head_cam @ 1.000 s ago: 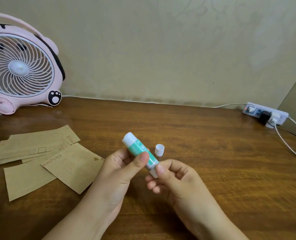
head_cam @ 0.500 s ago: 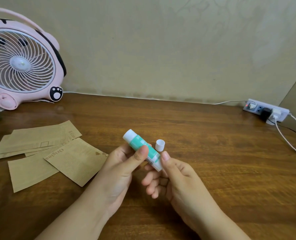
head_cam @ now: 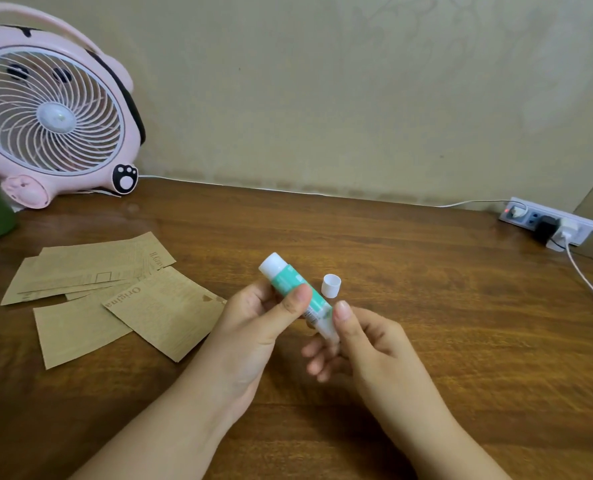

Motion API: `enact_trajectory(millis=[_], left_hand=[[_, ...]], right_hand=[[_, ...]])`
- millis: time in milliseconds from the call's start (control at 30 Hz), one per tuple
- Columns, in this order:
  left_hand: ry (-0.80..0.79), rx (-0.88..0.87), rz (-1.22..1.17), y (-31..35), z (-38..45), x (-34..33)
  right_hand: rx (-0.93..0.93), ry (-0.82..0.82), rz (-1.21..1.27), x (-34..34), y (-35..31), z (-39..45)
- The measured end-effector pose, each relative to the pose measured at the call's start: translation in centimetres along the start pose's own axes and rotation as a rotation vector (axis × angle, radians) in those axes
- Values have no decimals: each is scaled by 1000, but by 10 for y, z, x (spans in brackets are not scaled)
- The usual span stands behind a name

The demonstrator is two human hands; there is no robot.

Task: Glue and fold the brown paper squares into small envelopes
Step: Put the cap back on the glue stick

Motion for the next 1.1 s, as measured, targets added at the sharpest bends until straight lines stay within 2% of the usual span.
enact_trajectory(millis=[100, 167, 233, 267, 300, 333, 367, 433, 500, 567, 733, 833, 900, 967, 1033, 1100], left_hand=[[10, -4, 14, -1, 0, 1], [37, 6, 16, -3, 1, 2], [57, 9, 29, -5, 2, 3], [60, 10, 35, -6, 2, 2], [57, 10, 32, -6, 2, 2], [48, 9, 14, -5, 1, 2], [39, 6, -15, -4, 1, 2], [25, -2, -39, -2, 1, 2], [8, -11, -6, -1, 0, 1], [15, -21, 40, -3, 1, 2], [73, -56, 58, -3, 5, 4], [17, -54, 155, -1, 11, 0], [-63, -8, 246, -1, 18, -4], [-21, 77, 456, -4, 30, 1], [62, 103, 857, -4, 46, 9], [35, 131, 1173, -14, 64, 8]], right_hand=[[6, -21, 45, 0, 0, 0], [114, 102, -255, 6, -6, -3], [250, 303, -764, 8, -15, -9], [326, 354, -924, 4, -20, -13], [368, 382, -975, 2, -21, -15], [356, 367, -906, 2, -21, -15], [287, 332, -725, 5, -19, -12], [103, 147, -248, 2, -8, -3], [-12, -11, 25, -3, 2, 1], [-25, -25, 49, -2, 4, 1], [143, 163, -353, 11, -5, -4], [141, 104, -347, 11, -5, 0], [152, 138, -267, 21, -6, 3], [132, 262, -94, 44, -1, 2], [91, 391, 12, 69, 6, -1], [56, 464, 32, 85, 12, -2]])
Point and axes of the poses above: each hand's wrist, its own z-axis towards the middle knuckle, its own x-axis out of the back of the hand, y = z × x, the point moved 7 cm from there along z, towards the middle knuckle, and after that the axes turned 12 degrees about -y, right-handed, at the moved point
